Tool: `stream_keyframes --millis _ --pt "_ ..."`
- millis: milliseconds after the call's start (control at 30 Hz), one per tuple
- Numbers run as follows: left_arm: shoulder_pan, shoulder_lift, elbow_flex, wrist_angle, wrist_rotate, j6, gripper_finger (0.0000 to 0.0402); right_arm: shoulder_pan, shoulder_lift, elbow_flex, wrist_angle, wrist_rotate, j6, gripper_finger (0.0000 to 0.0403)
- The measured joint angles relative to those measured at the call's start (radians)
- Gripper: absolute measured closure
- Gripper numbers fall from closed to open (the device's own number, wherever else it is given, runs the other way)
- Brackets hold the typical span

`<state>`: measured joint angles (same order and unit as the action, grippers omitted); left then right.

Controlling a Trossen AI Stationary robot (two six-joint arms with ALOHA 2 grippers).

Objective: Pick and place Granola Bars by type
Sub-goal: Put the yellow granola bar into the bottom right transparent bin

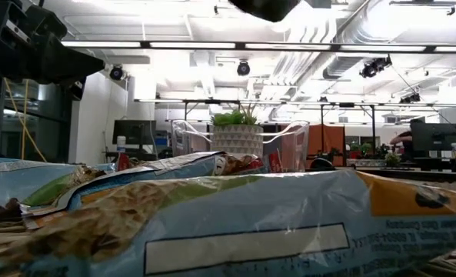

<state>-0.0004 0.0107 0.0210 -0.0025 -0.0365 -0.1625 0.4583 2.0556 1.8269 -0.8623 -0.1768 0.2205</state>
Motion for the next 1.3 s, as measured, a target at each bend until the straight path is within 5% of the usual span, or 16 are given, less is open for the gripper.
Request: stream_keyframes --millis 667,1300 --pt "0.000 0.000 0.000 0.000 0.000 0.000 0.0401 0.000 -0.002 0.524 -0.365 0.097 0.028 0.0348" --pt "0.000 0.000 0.000 0.000 0.000 0.000 0.0401 0.135 -0.454 0.334 -0.495 0.303 0.430 0.0348"
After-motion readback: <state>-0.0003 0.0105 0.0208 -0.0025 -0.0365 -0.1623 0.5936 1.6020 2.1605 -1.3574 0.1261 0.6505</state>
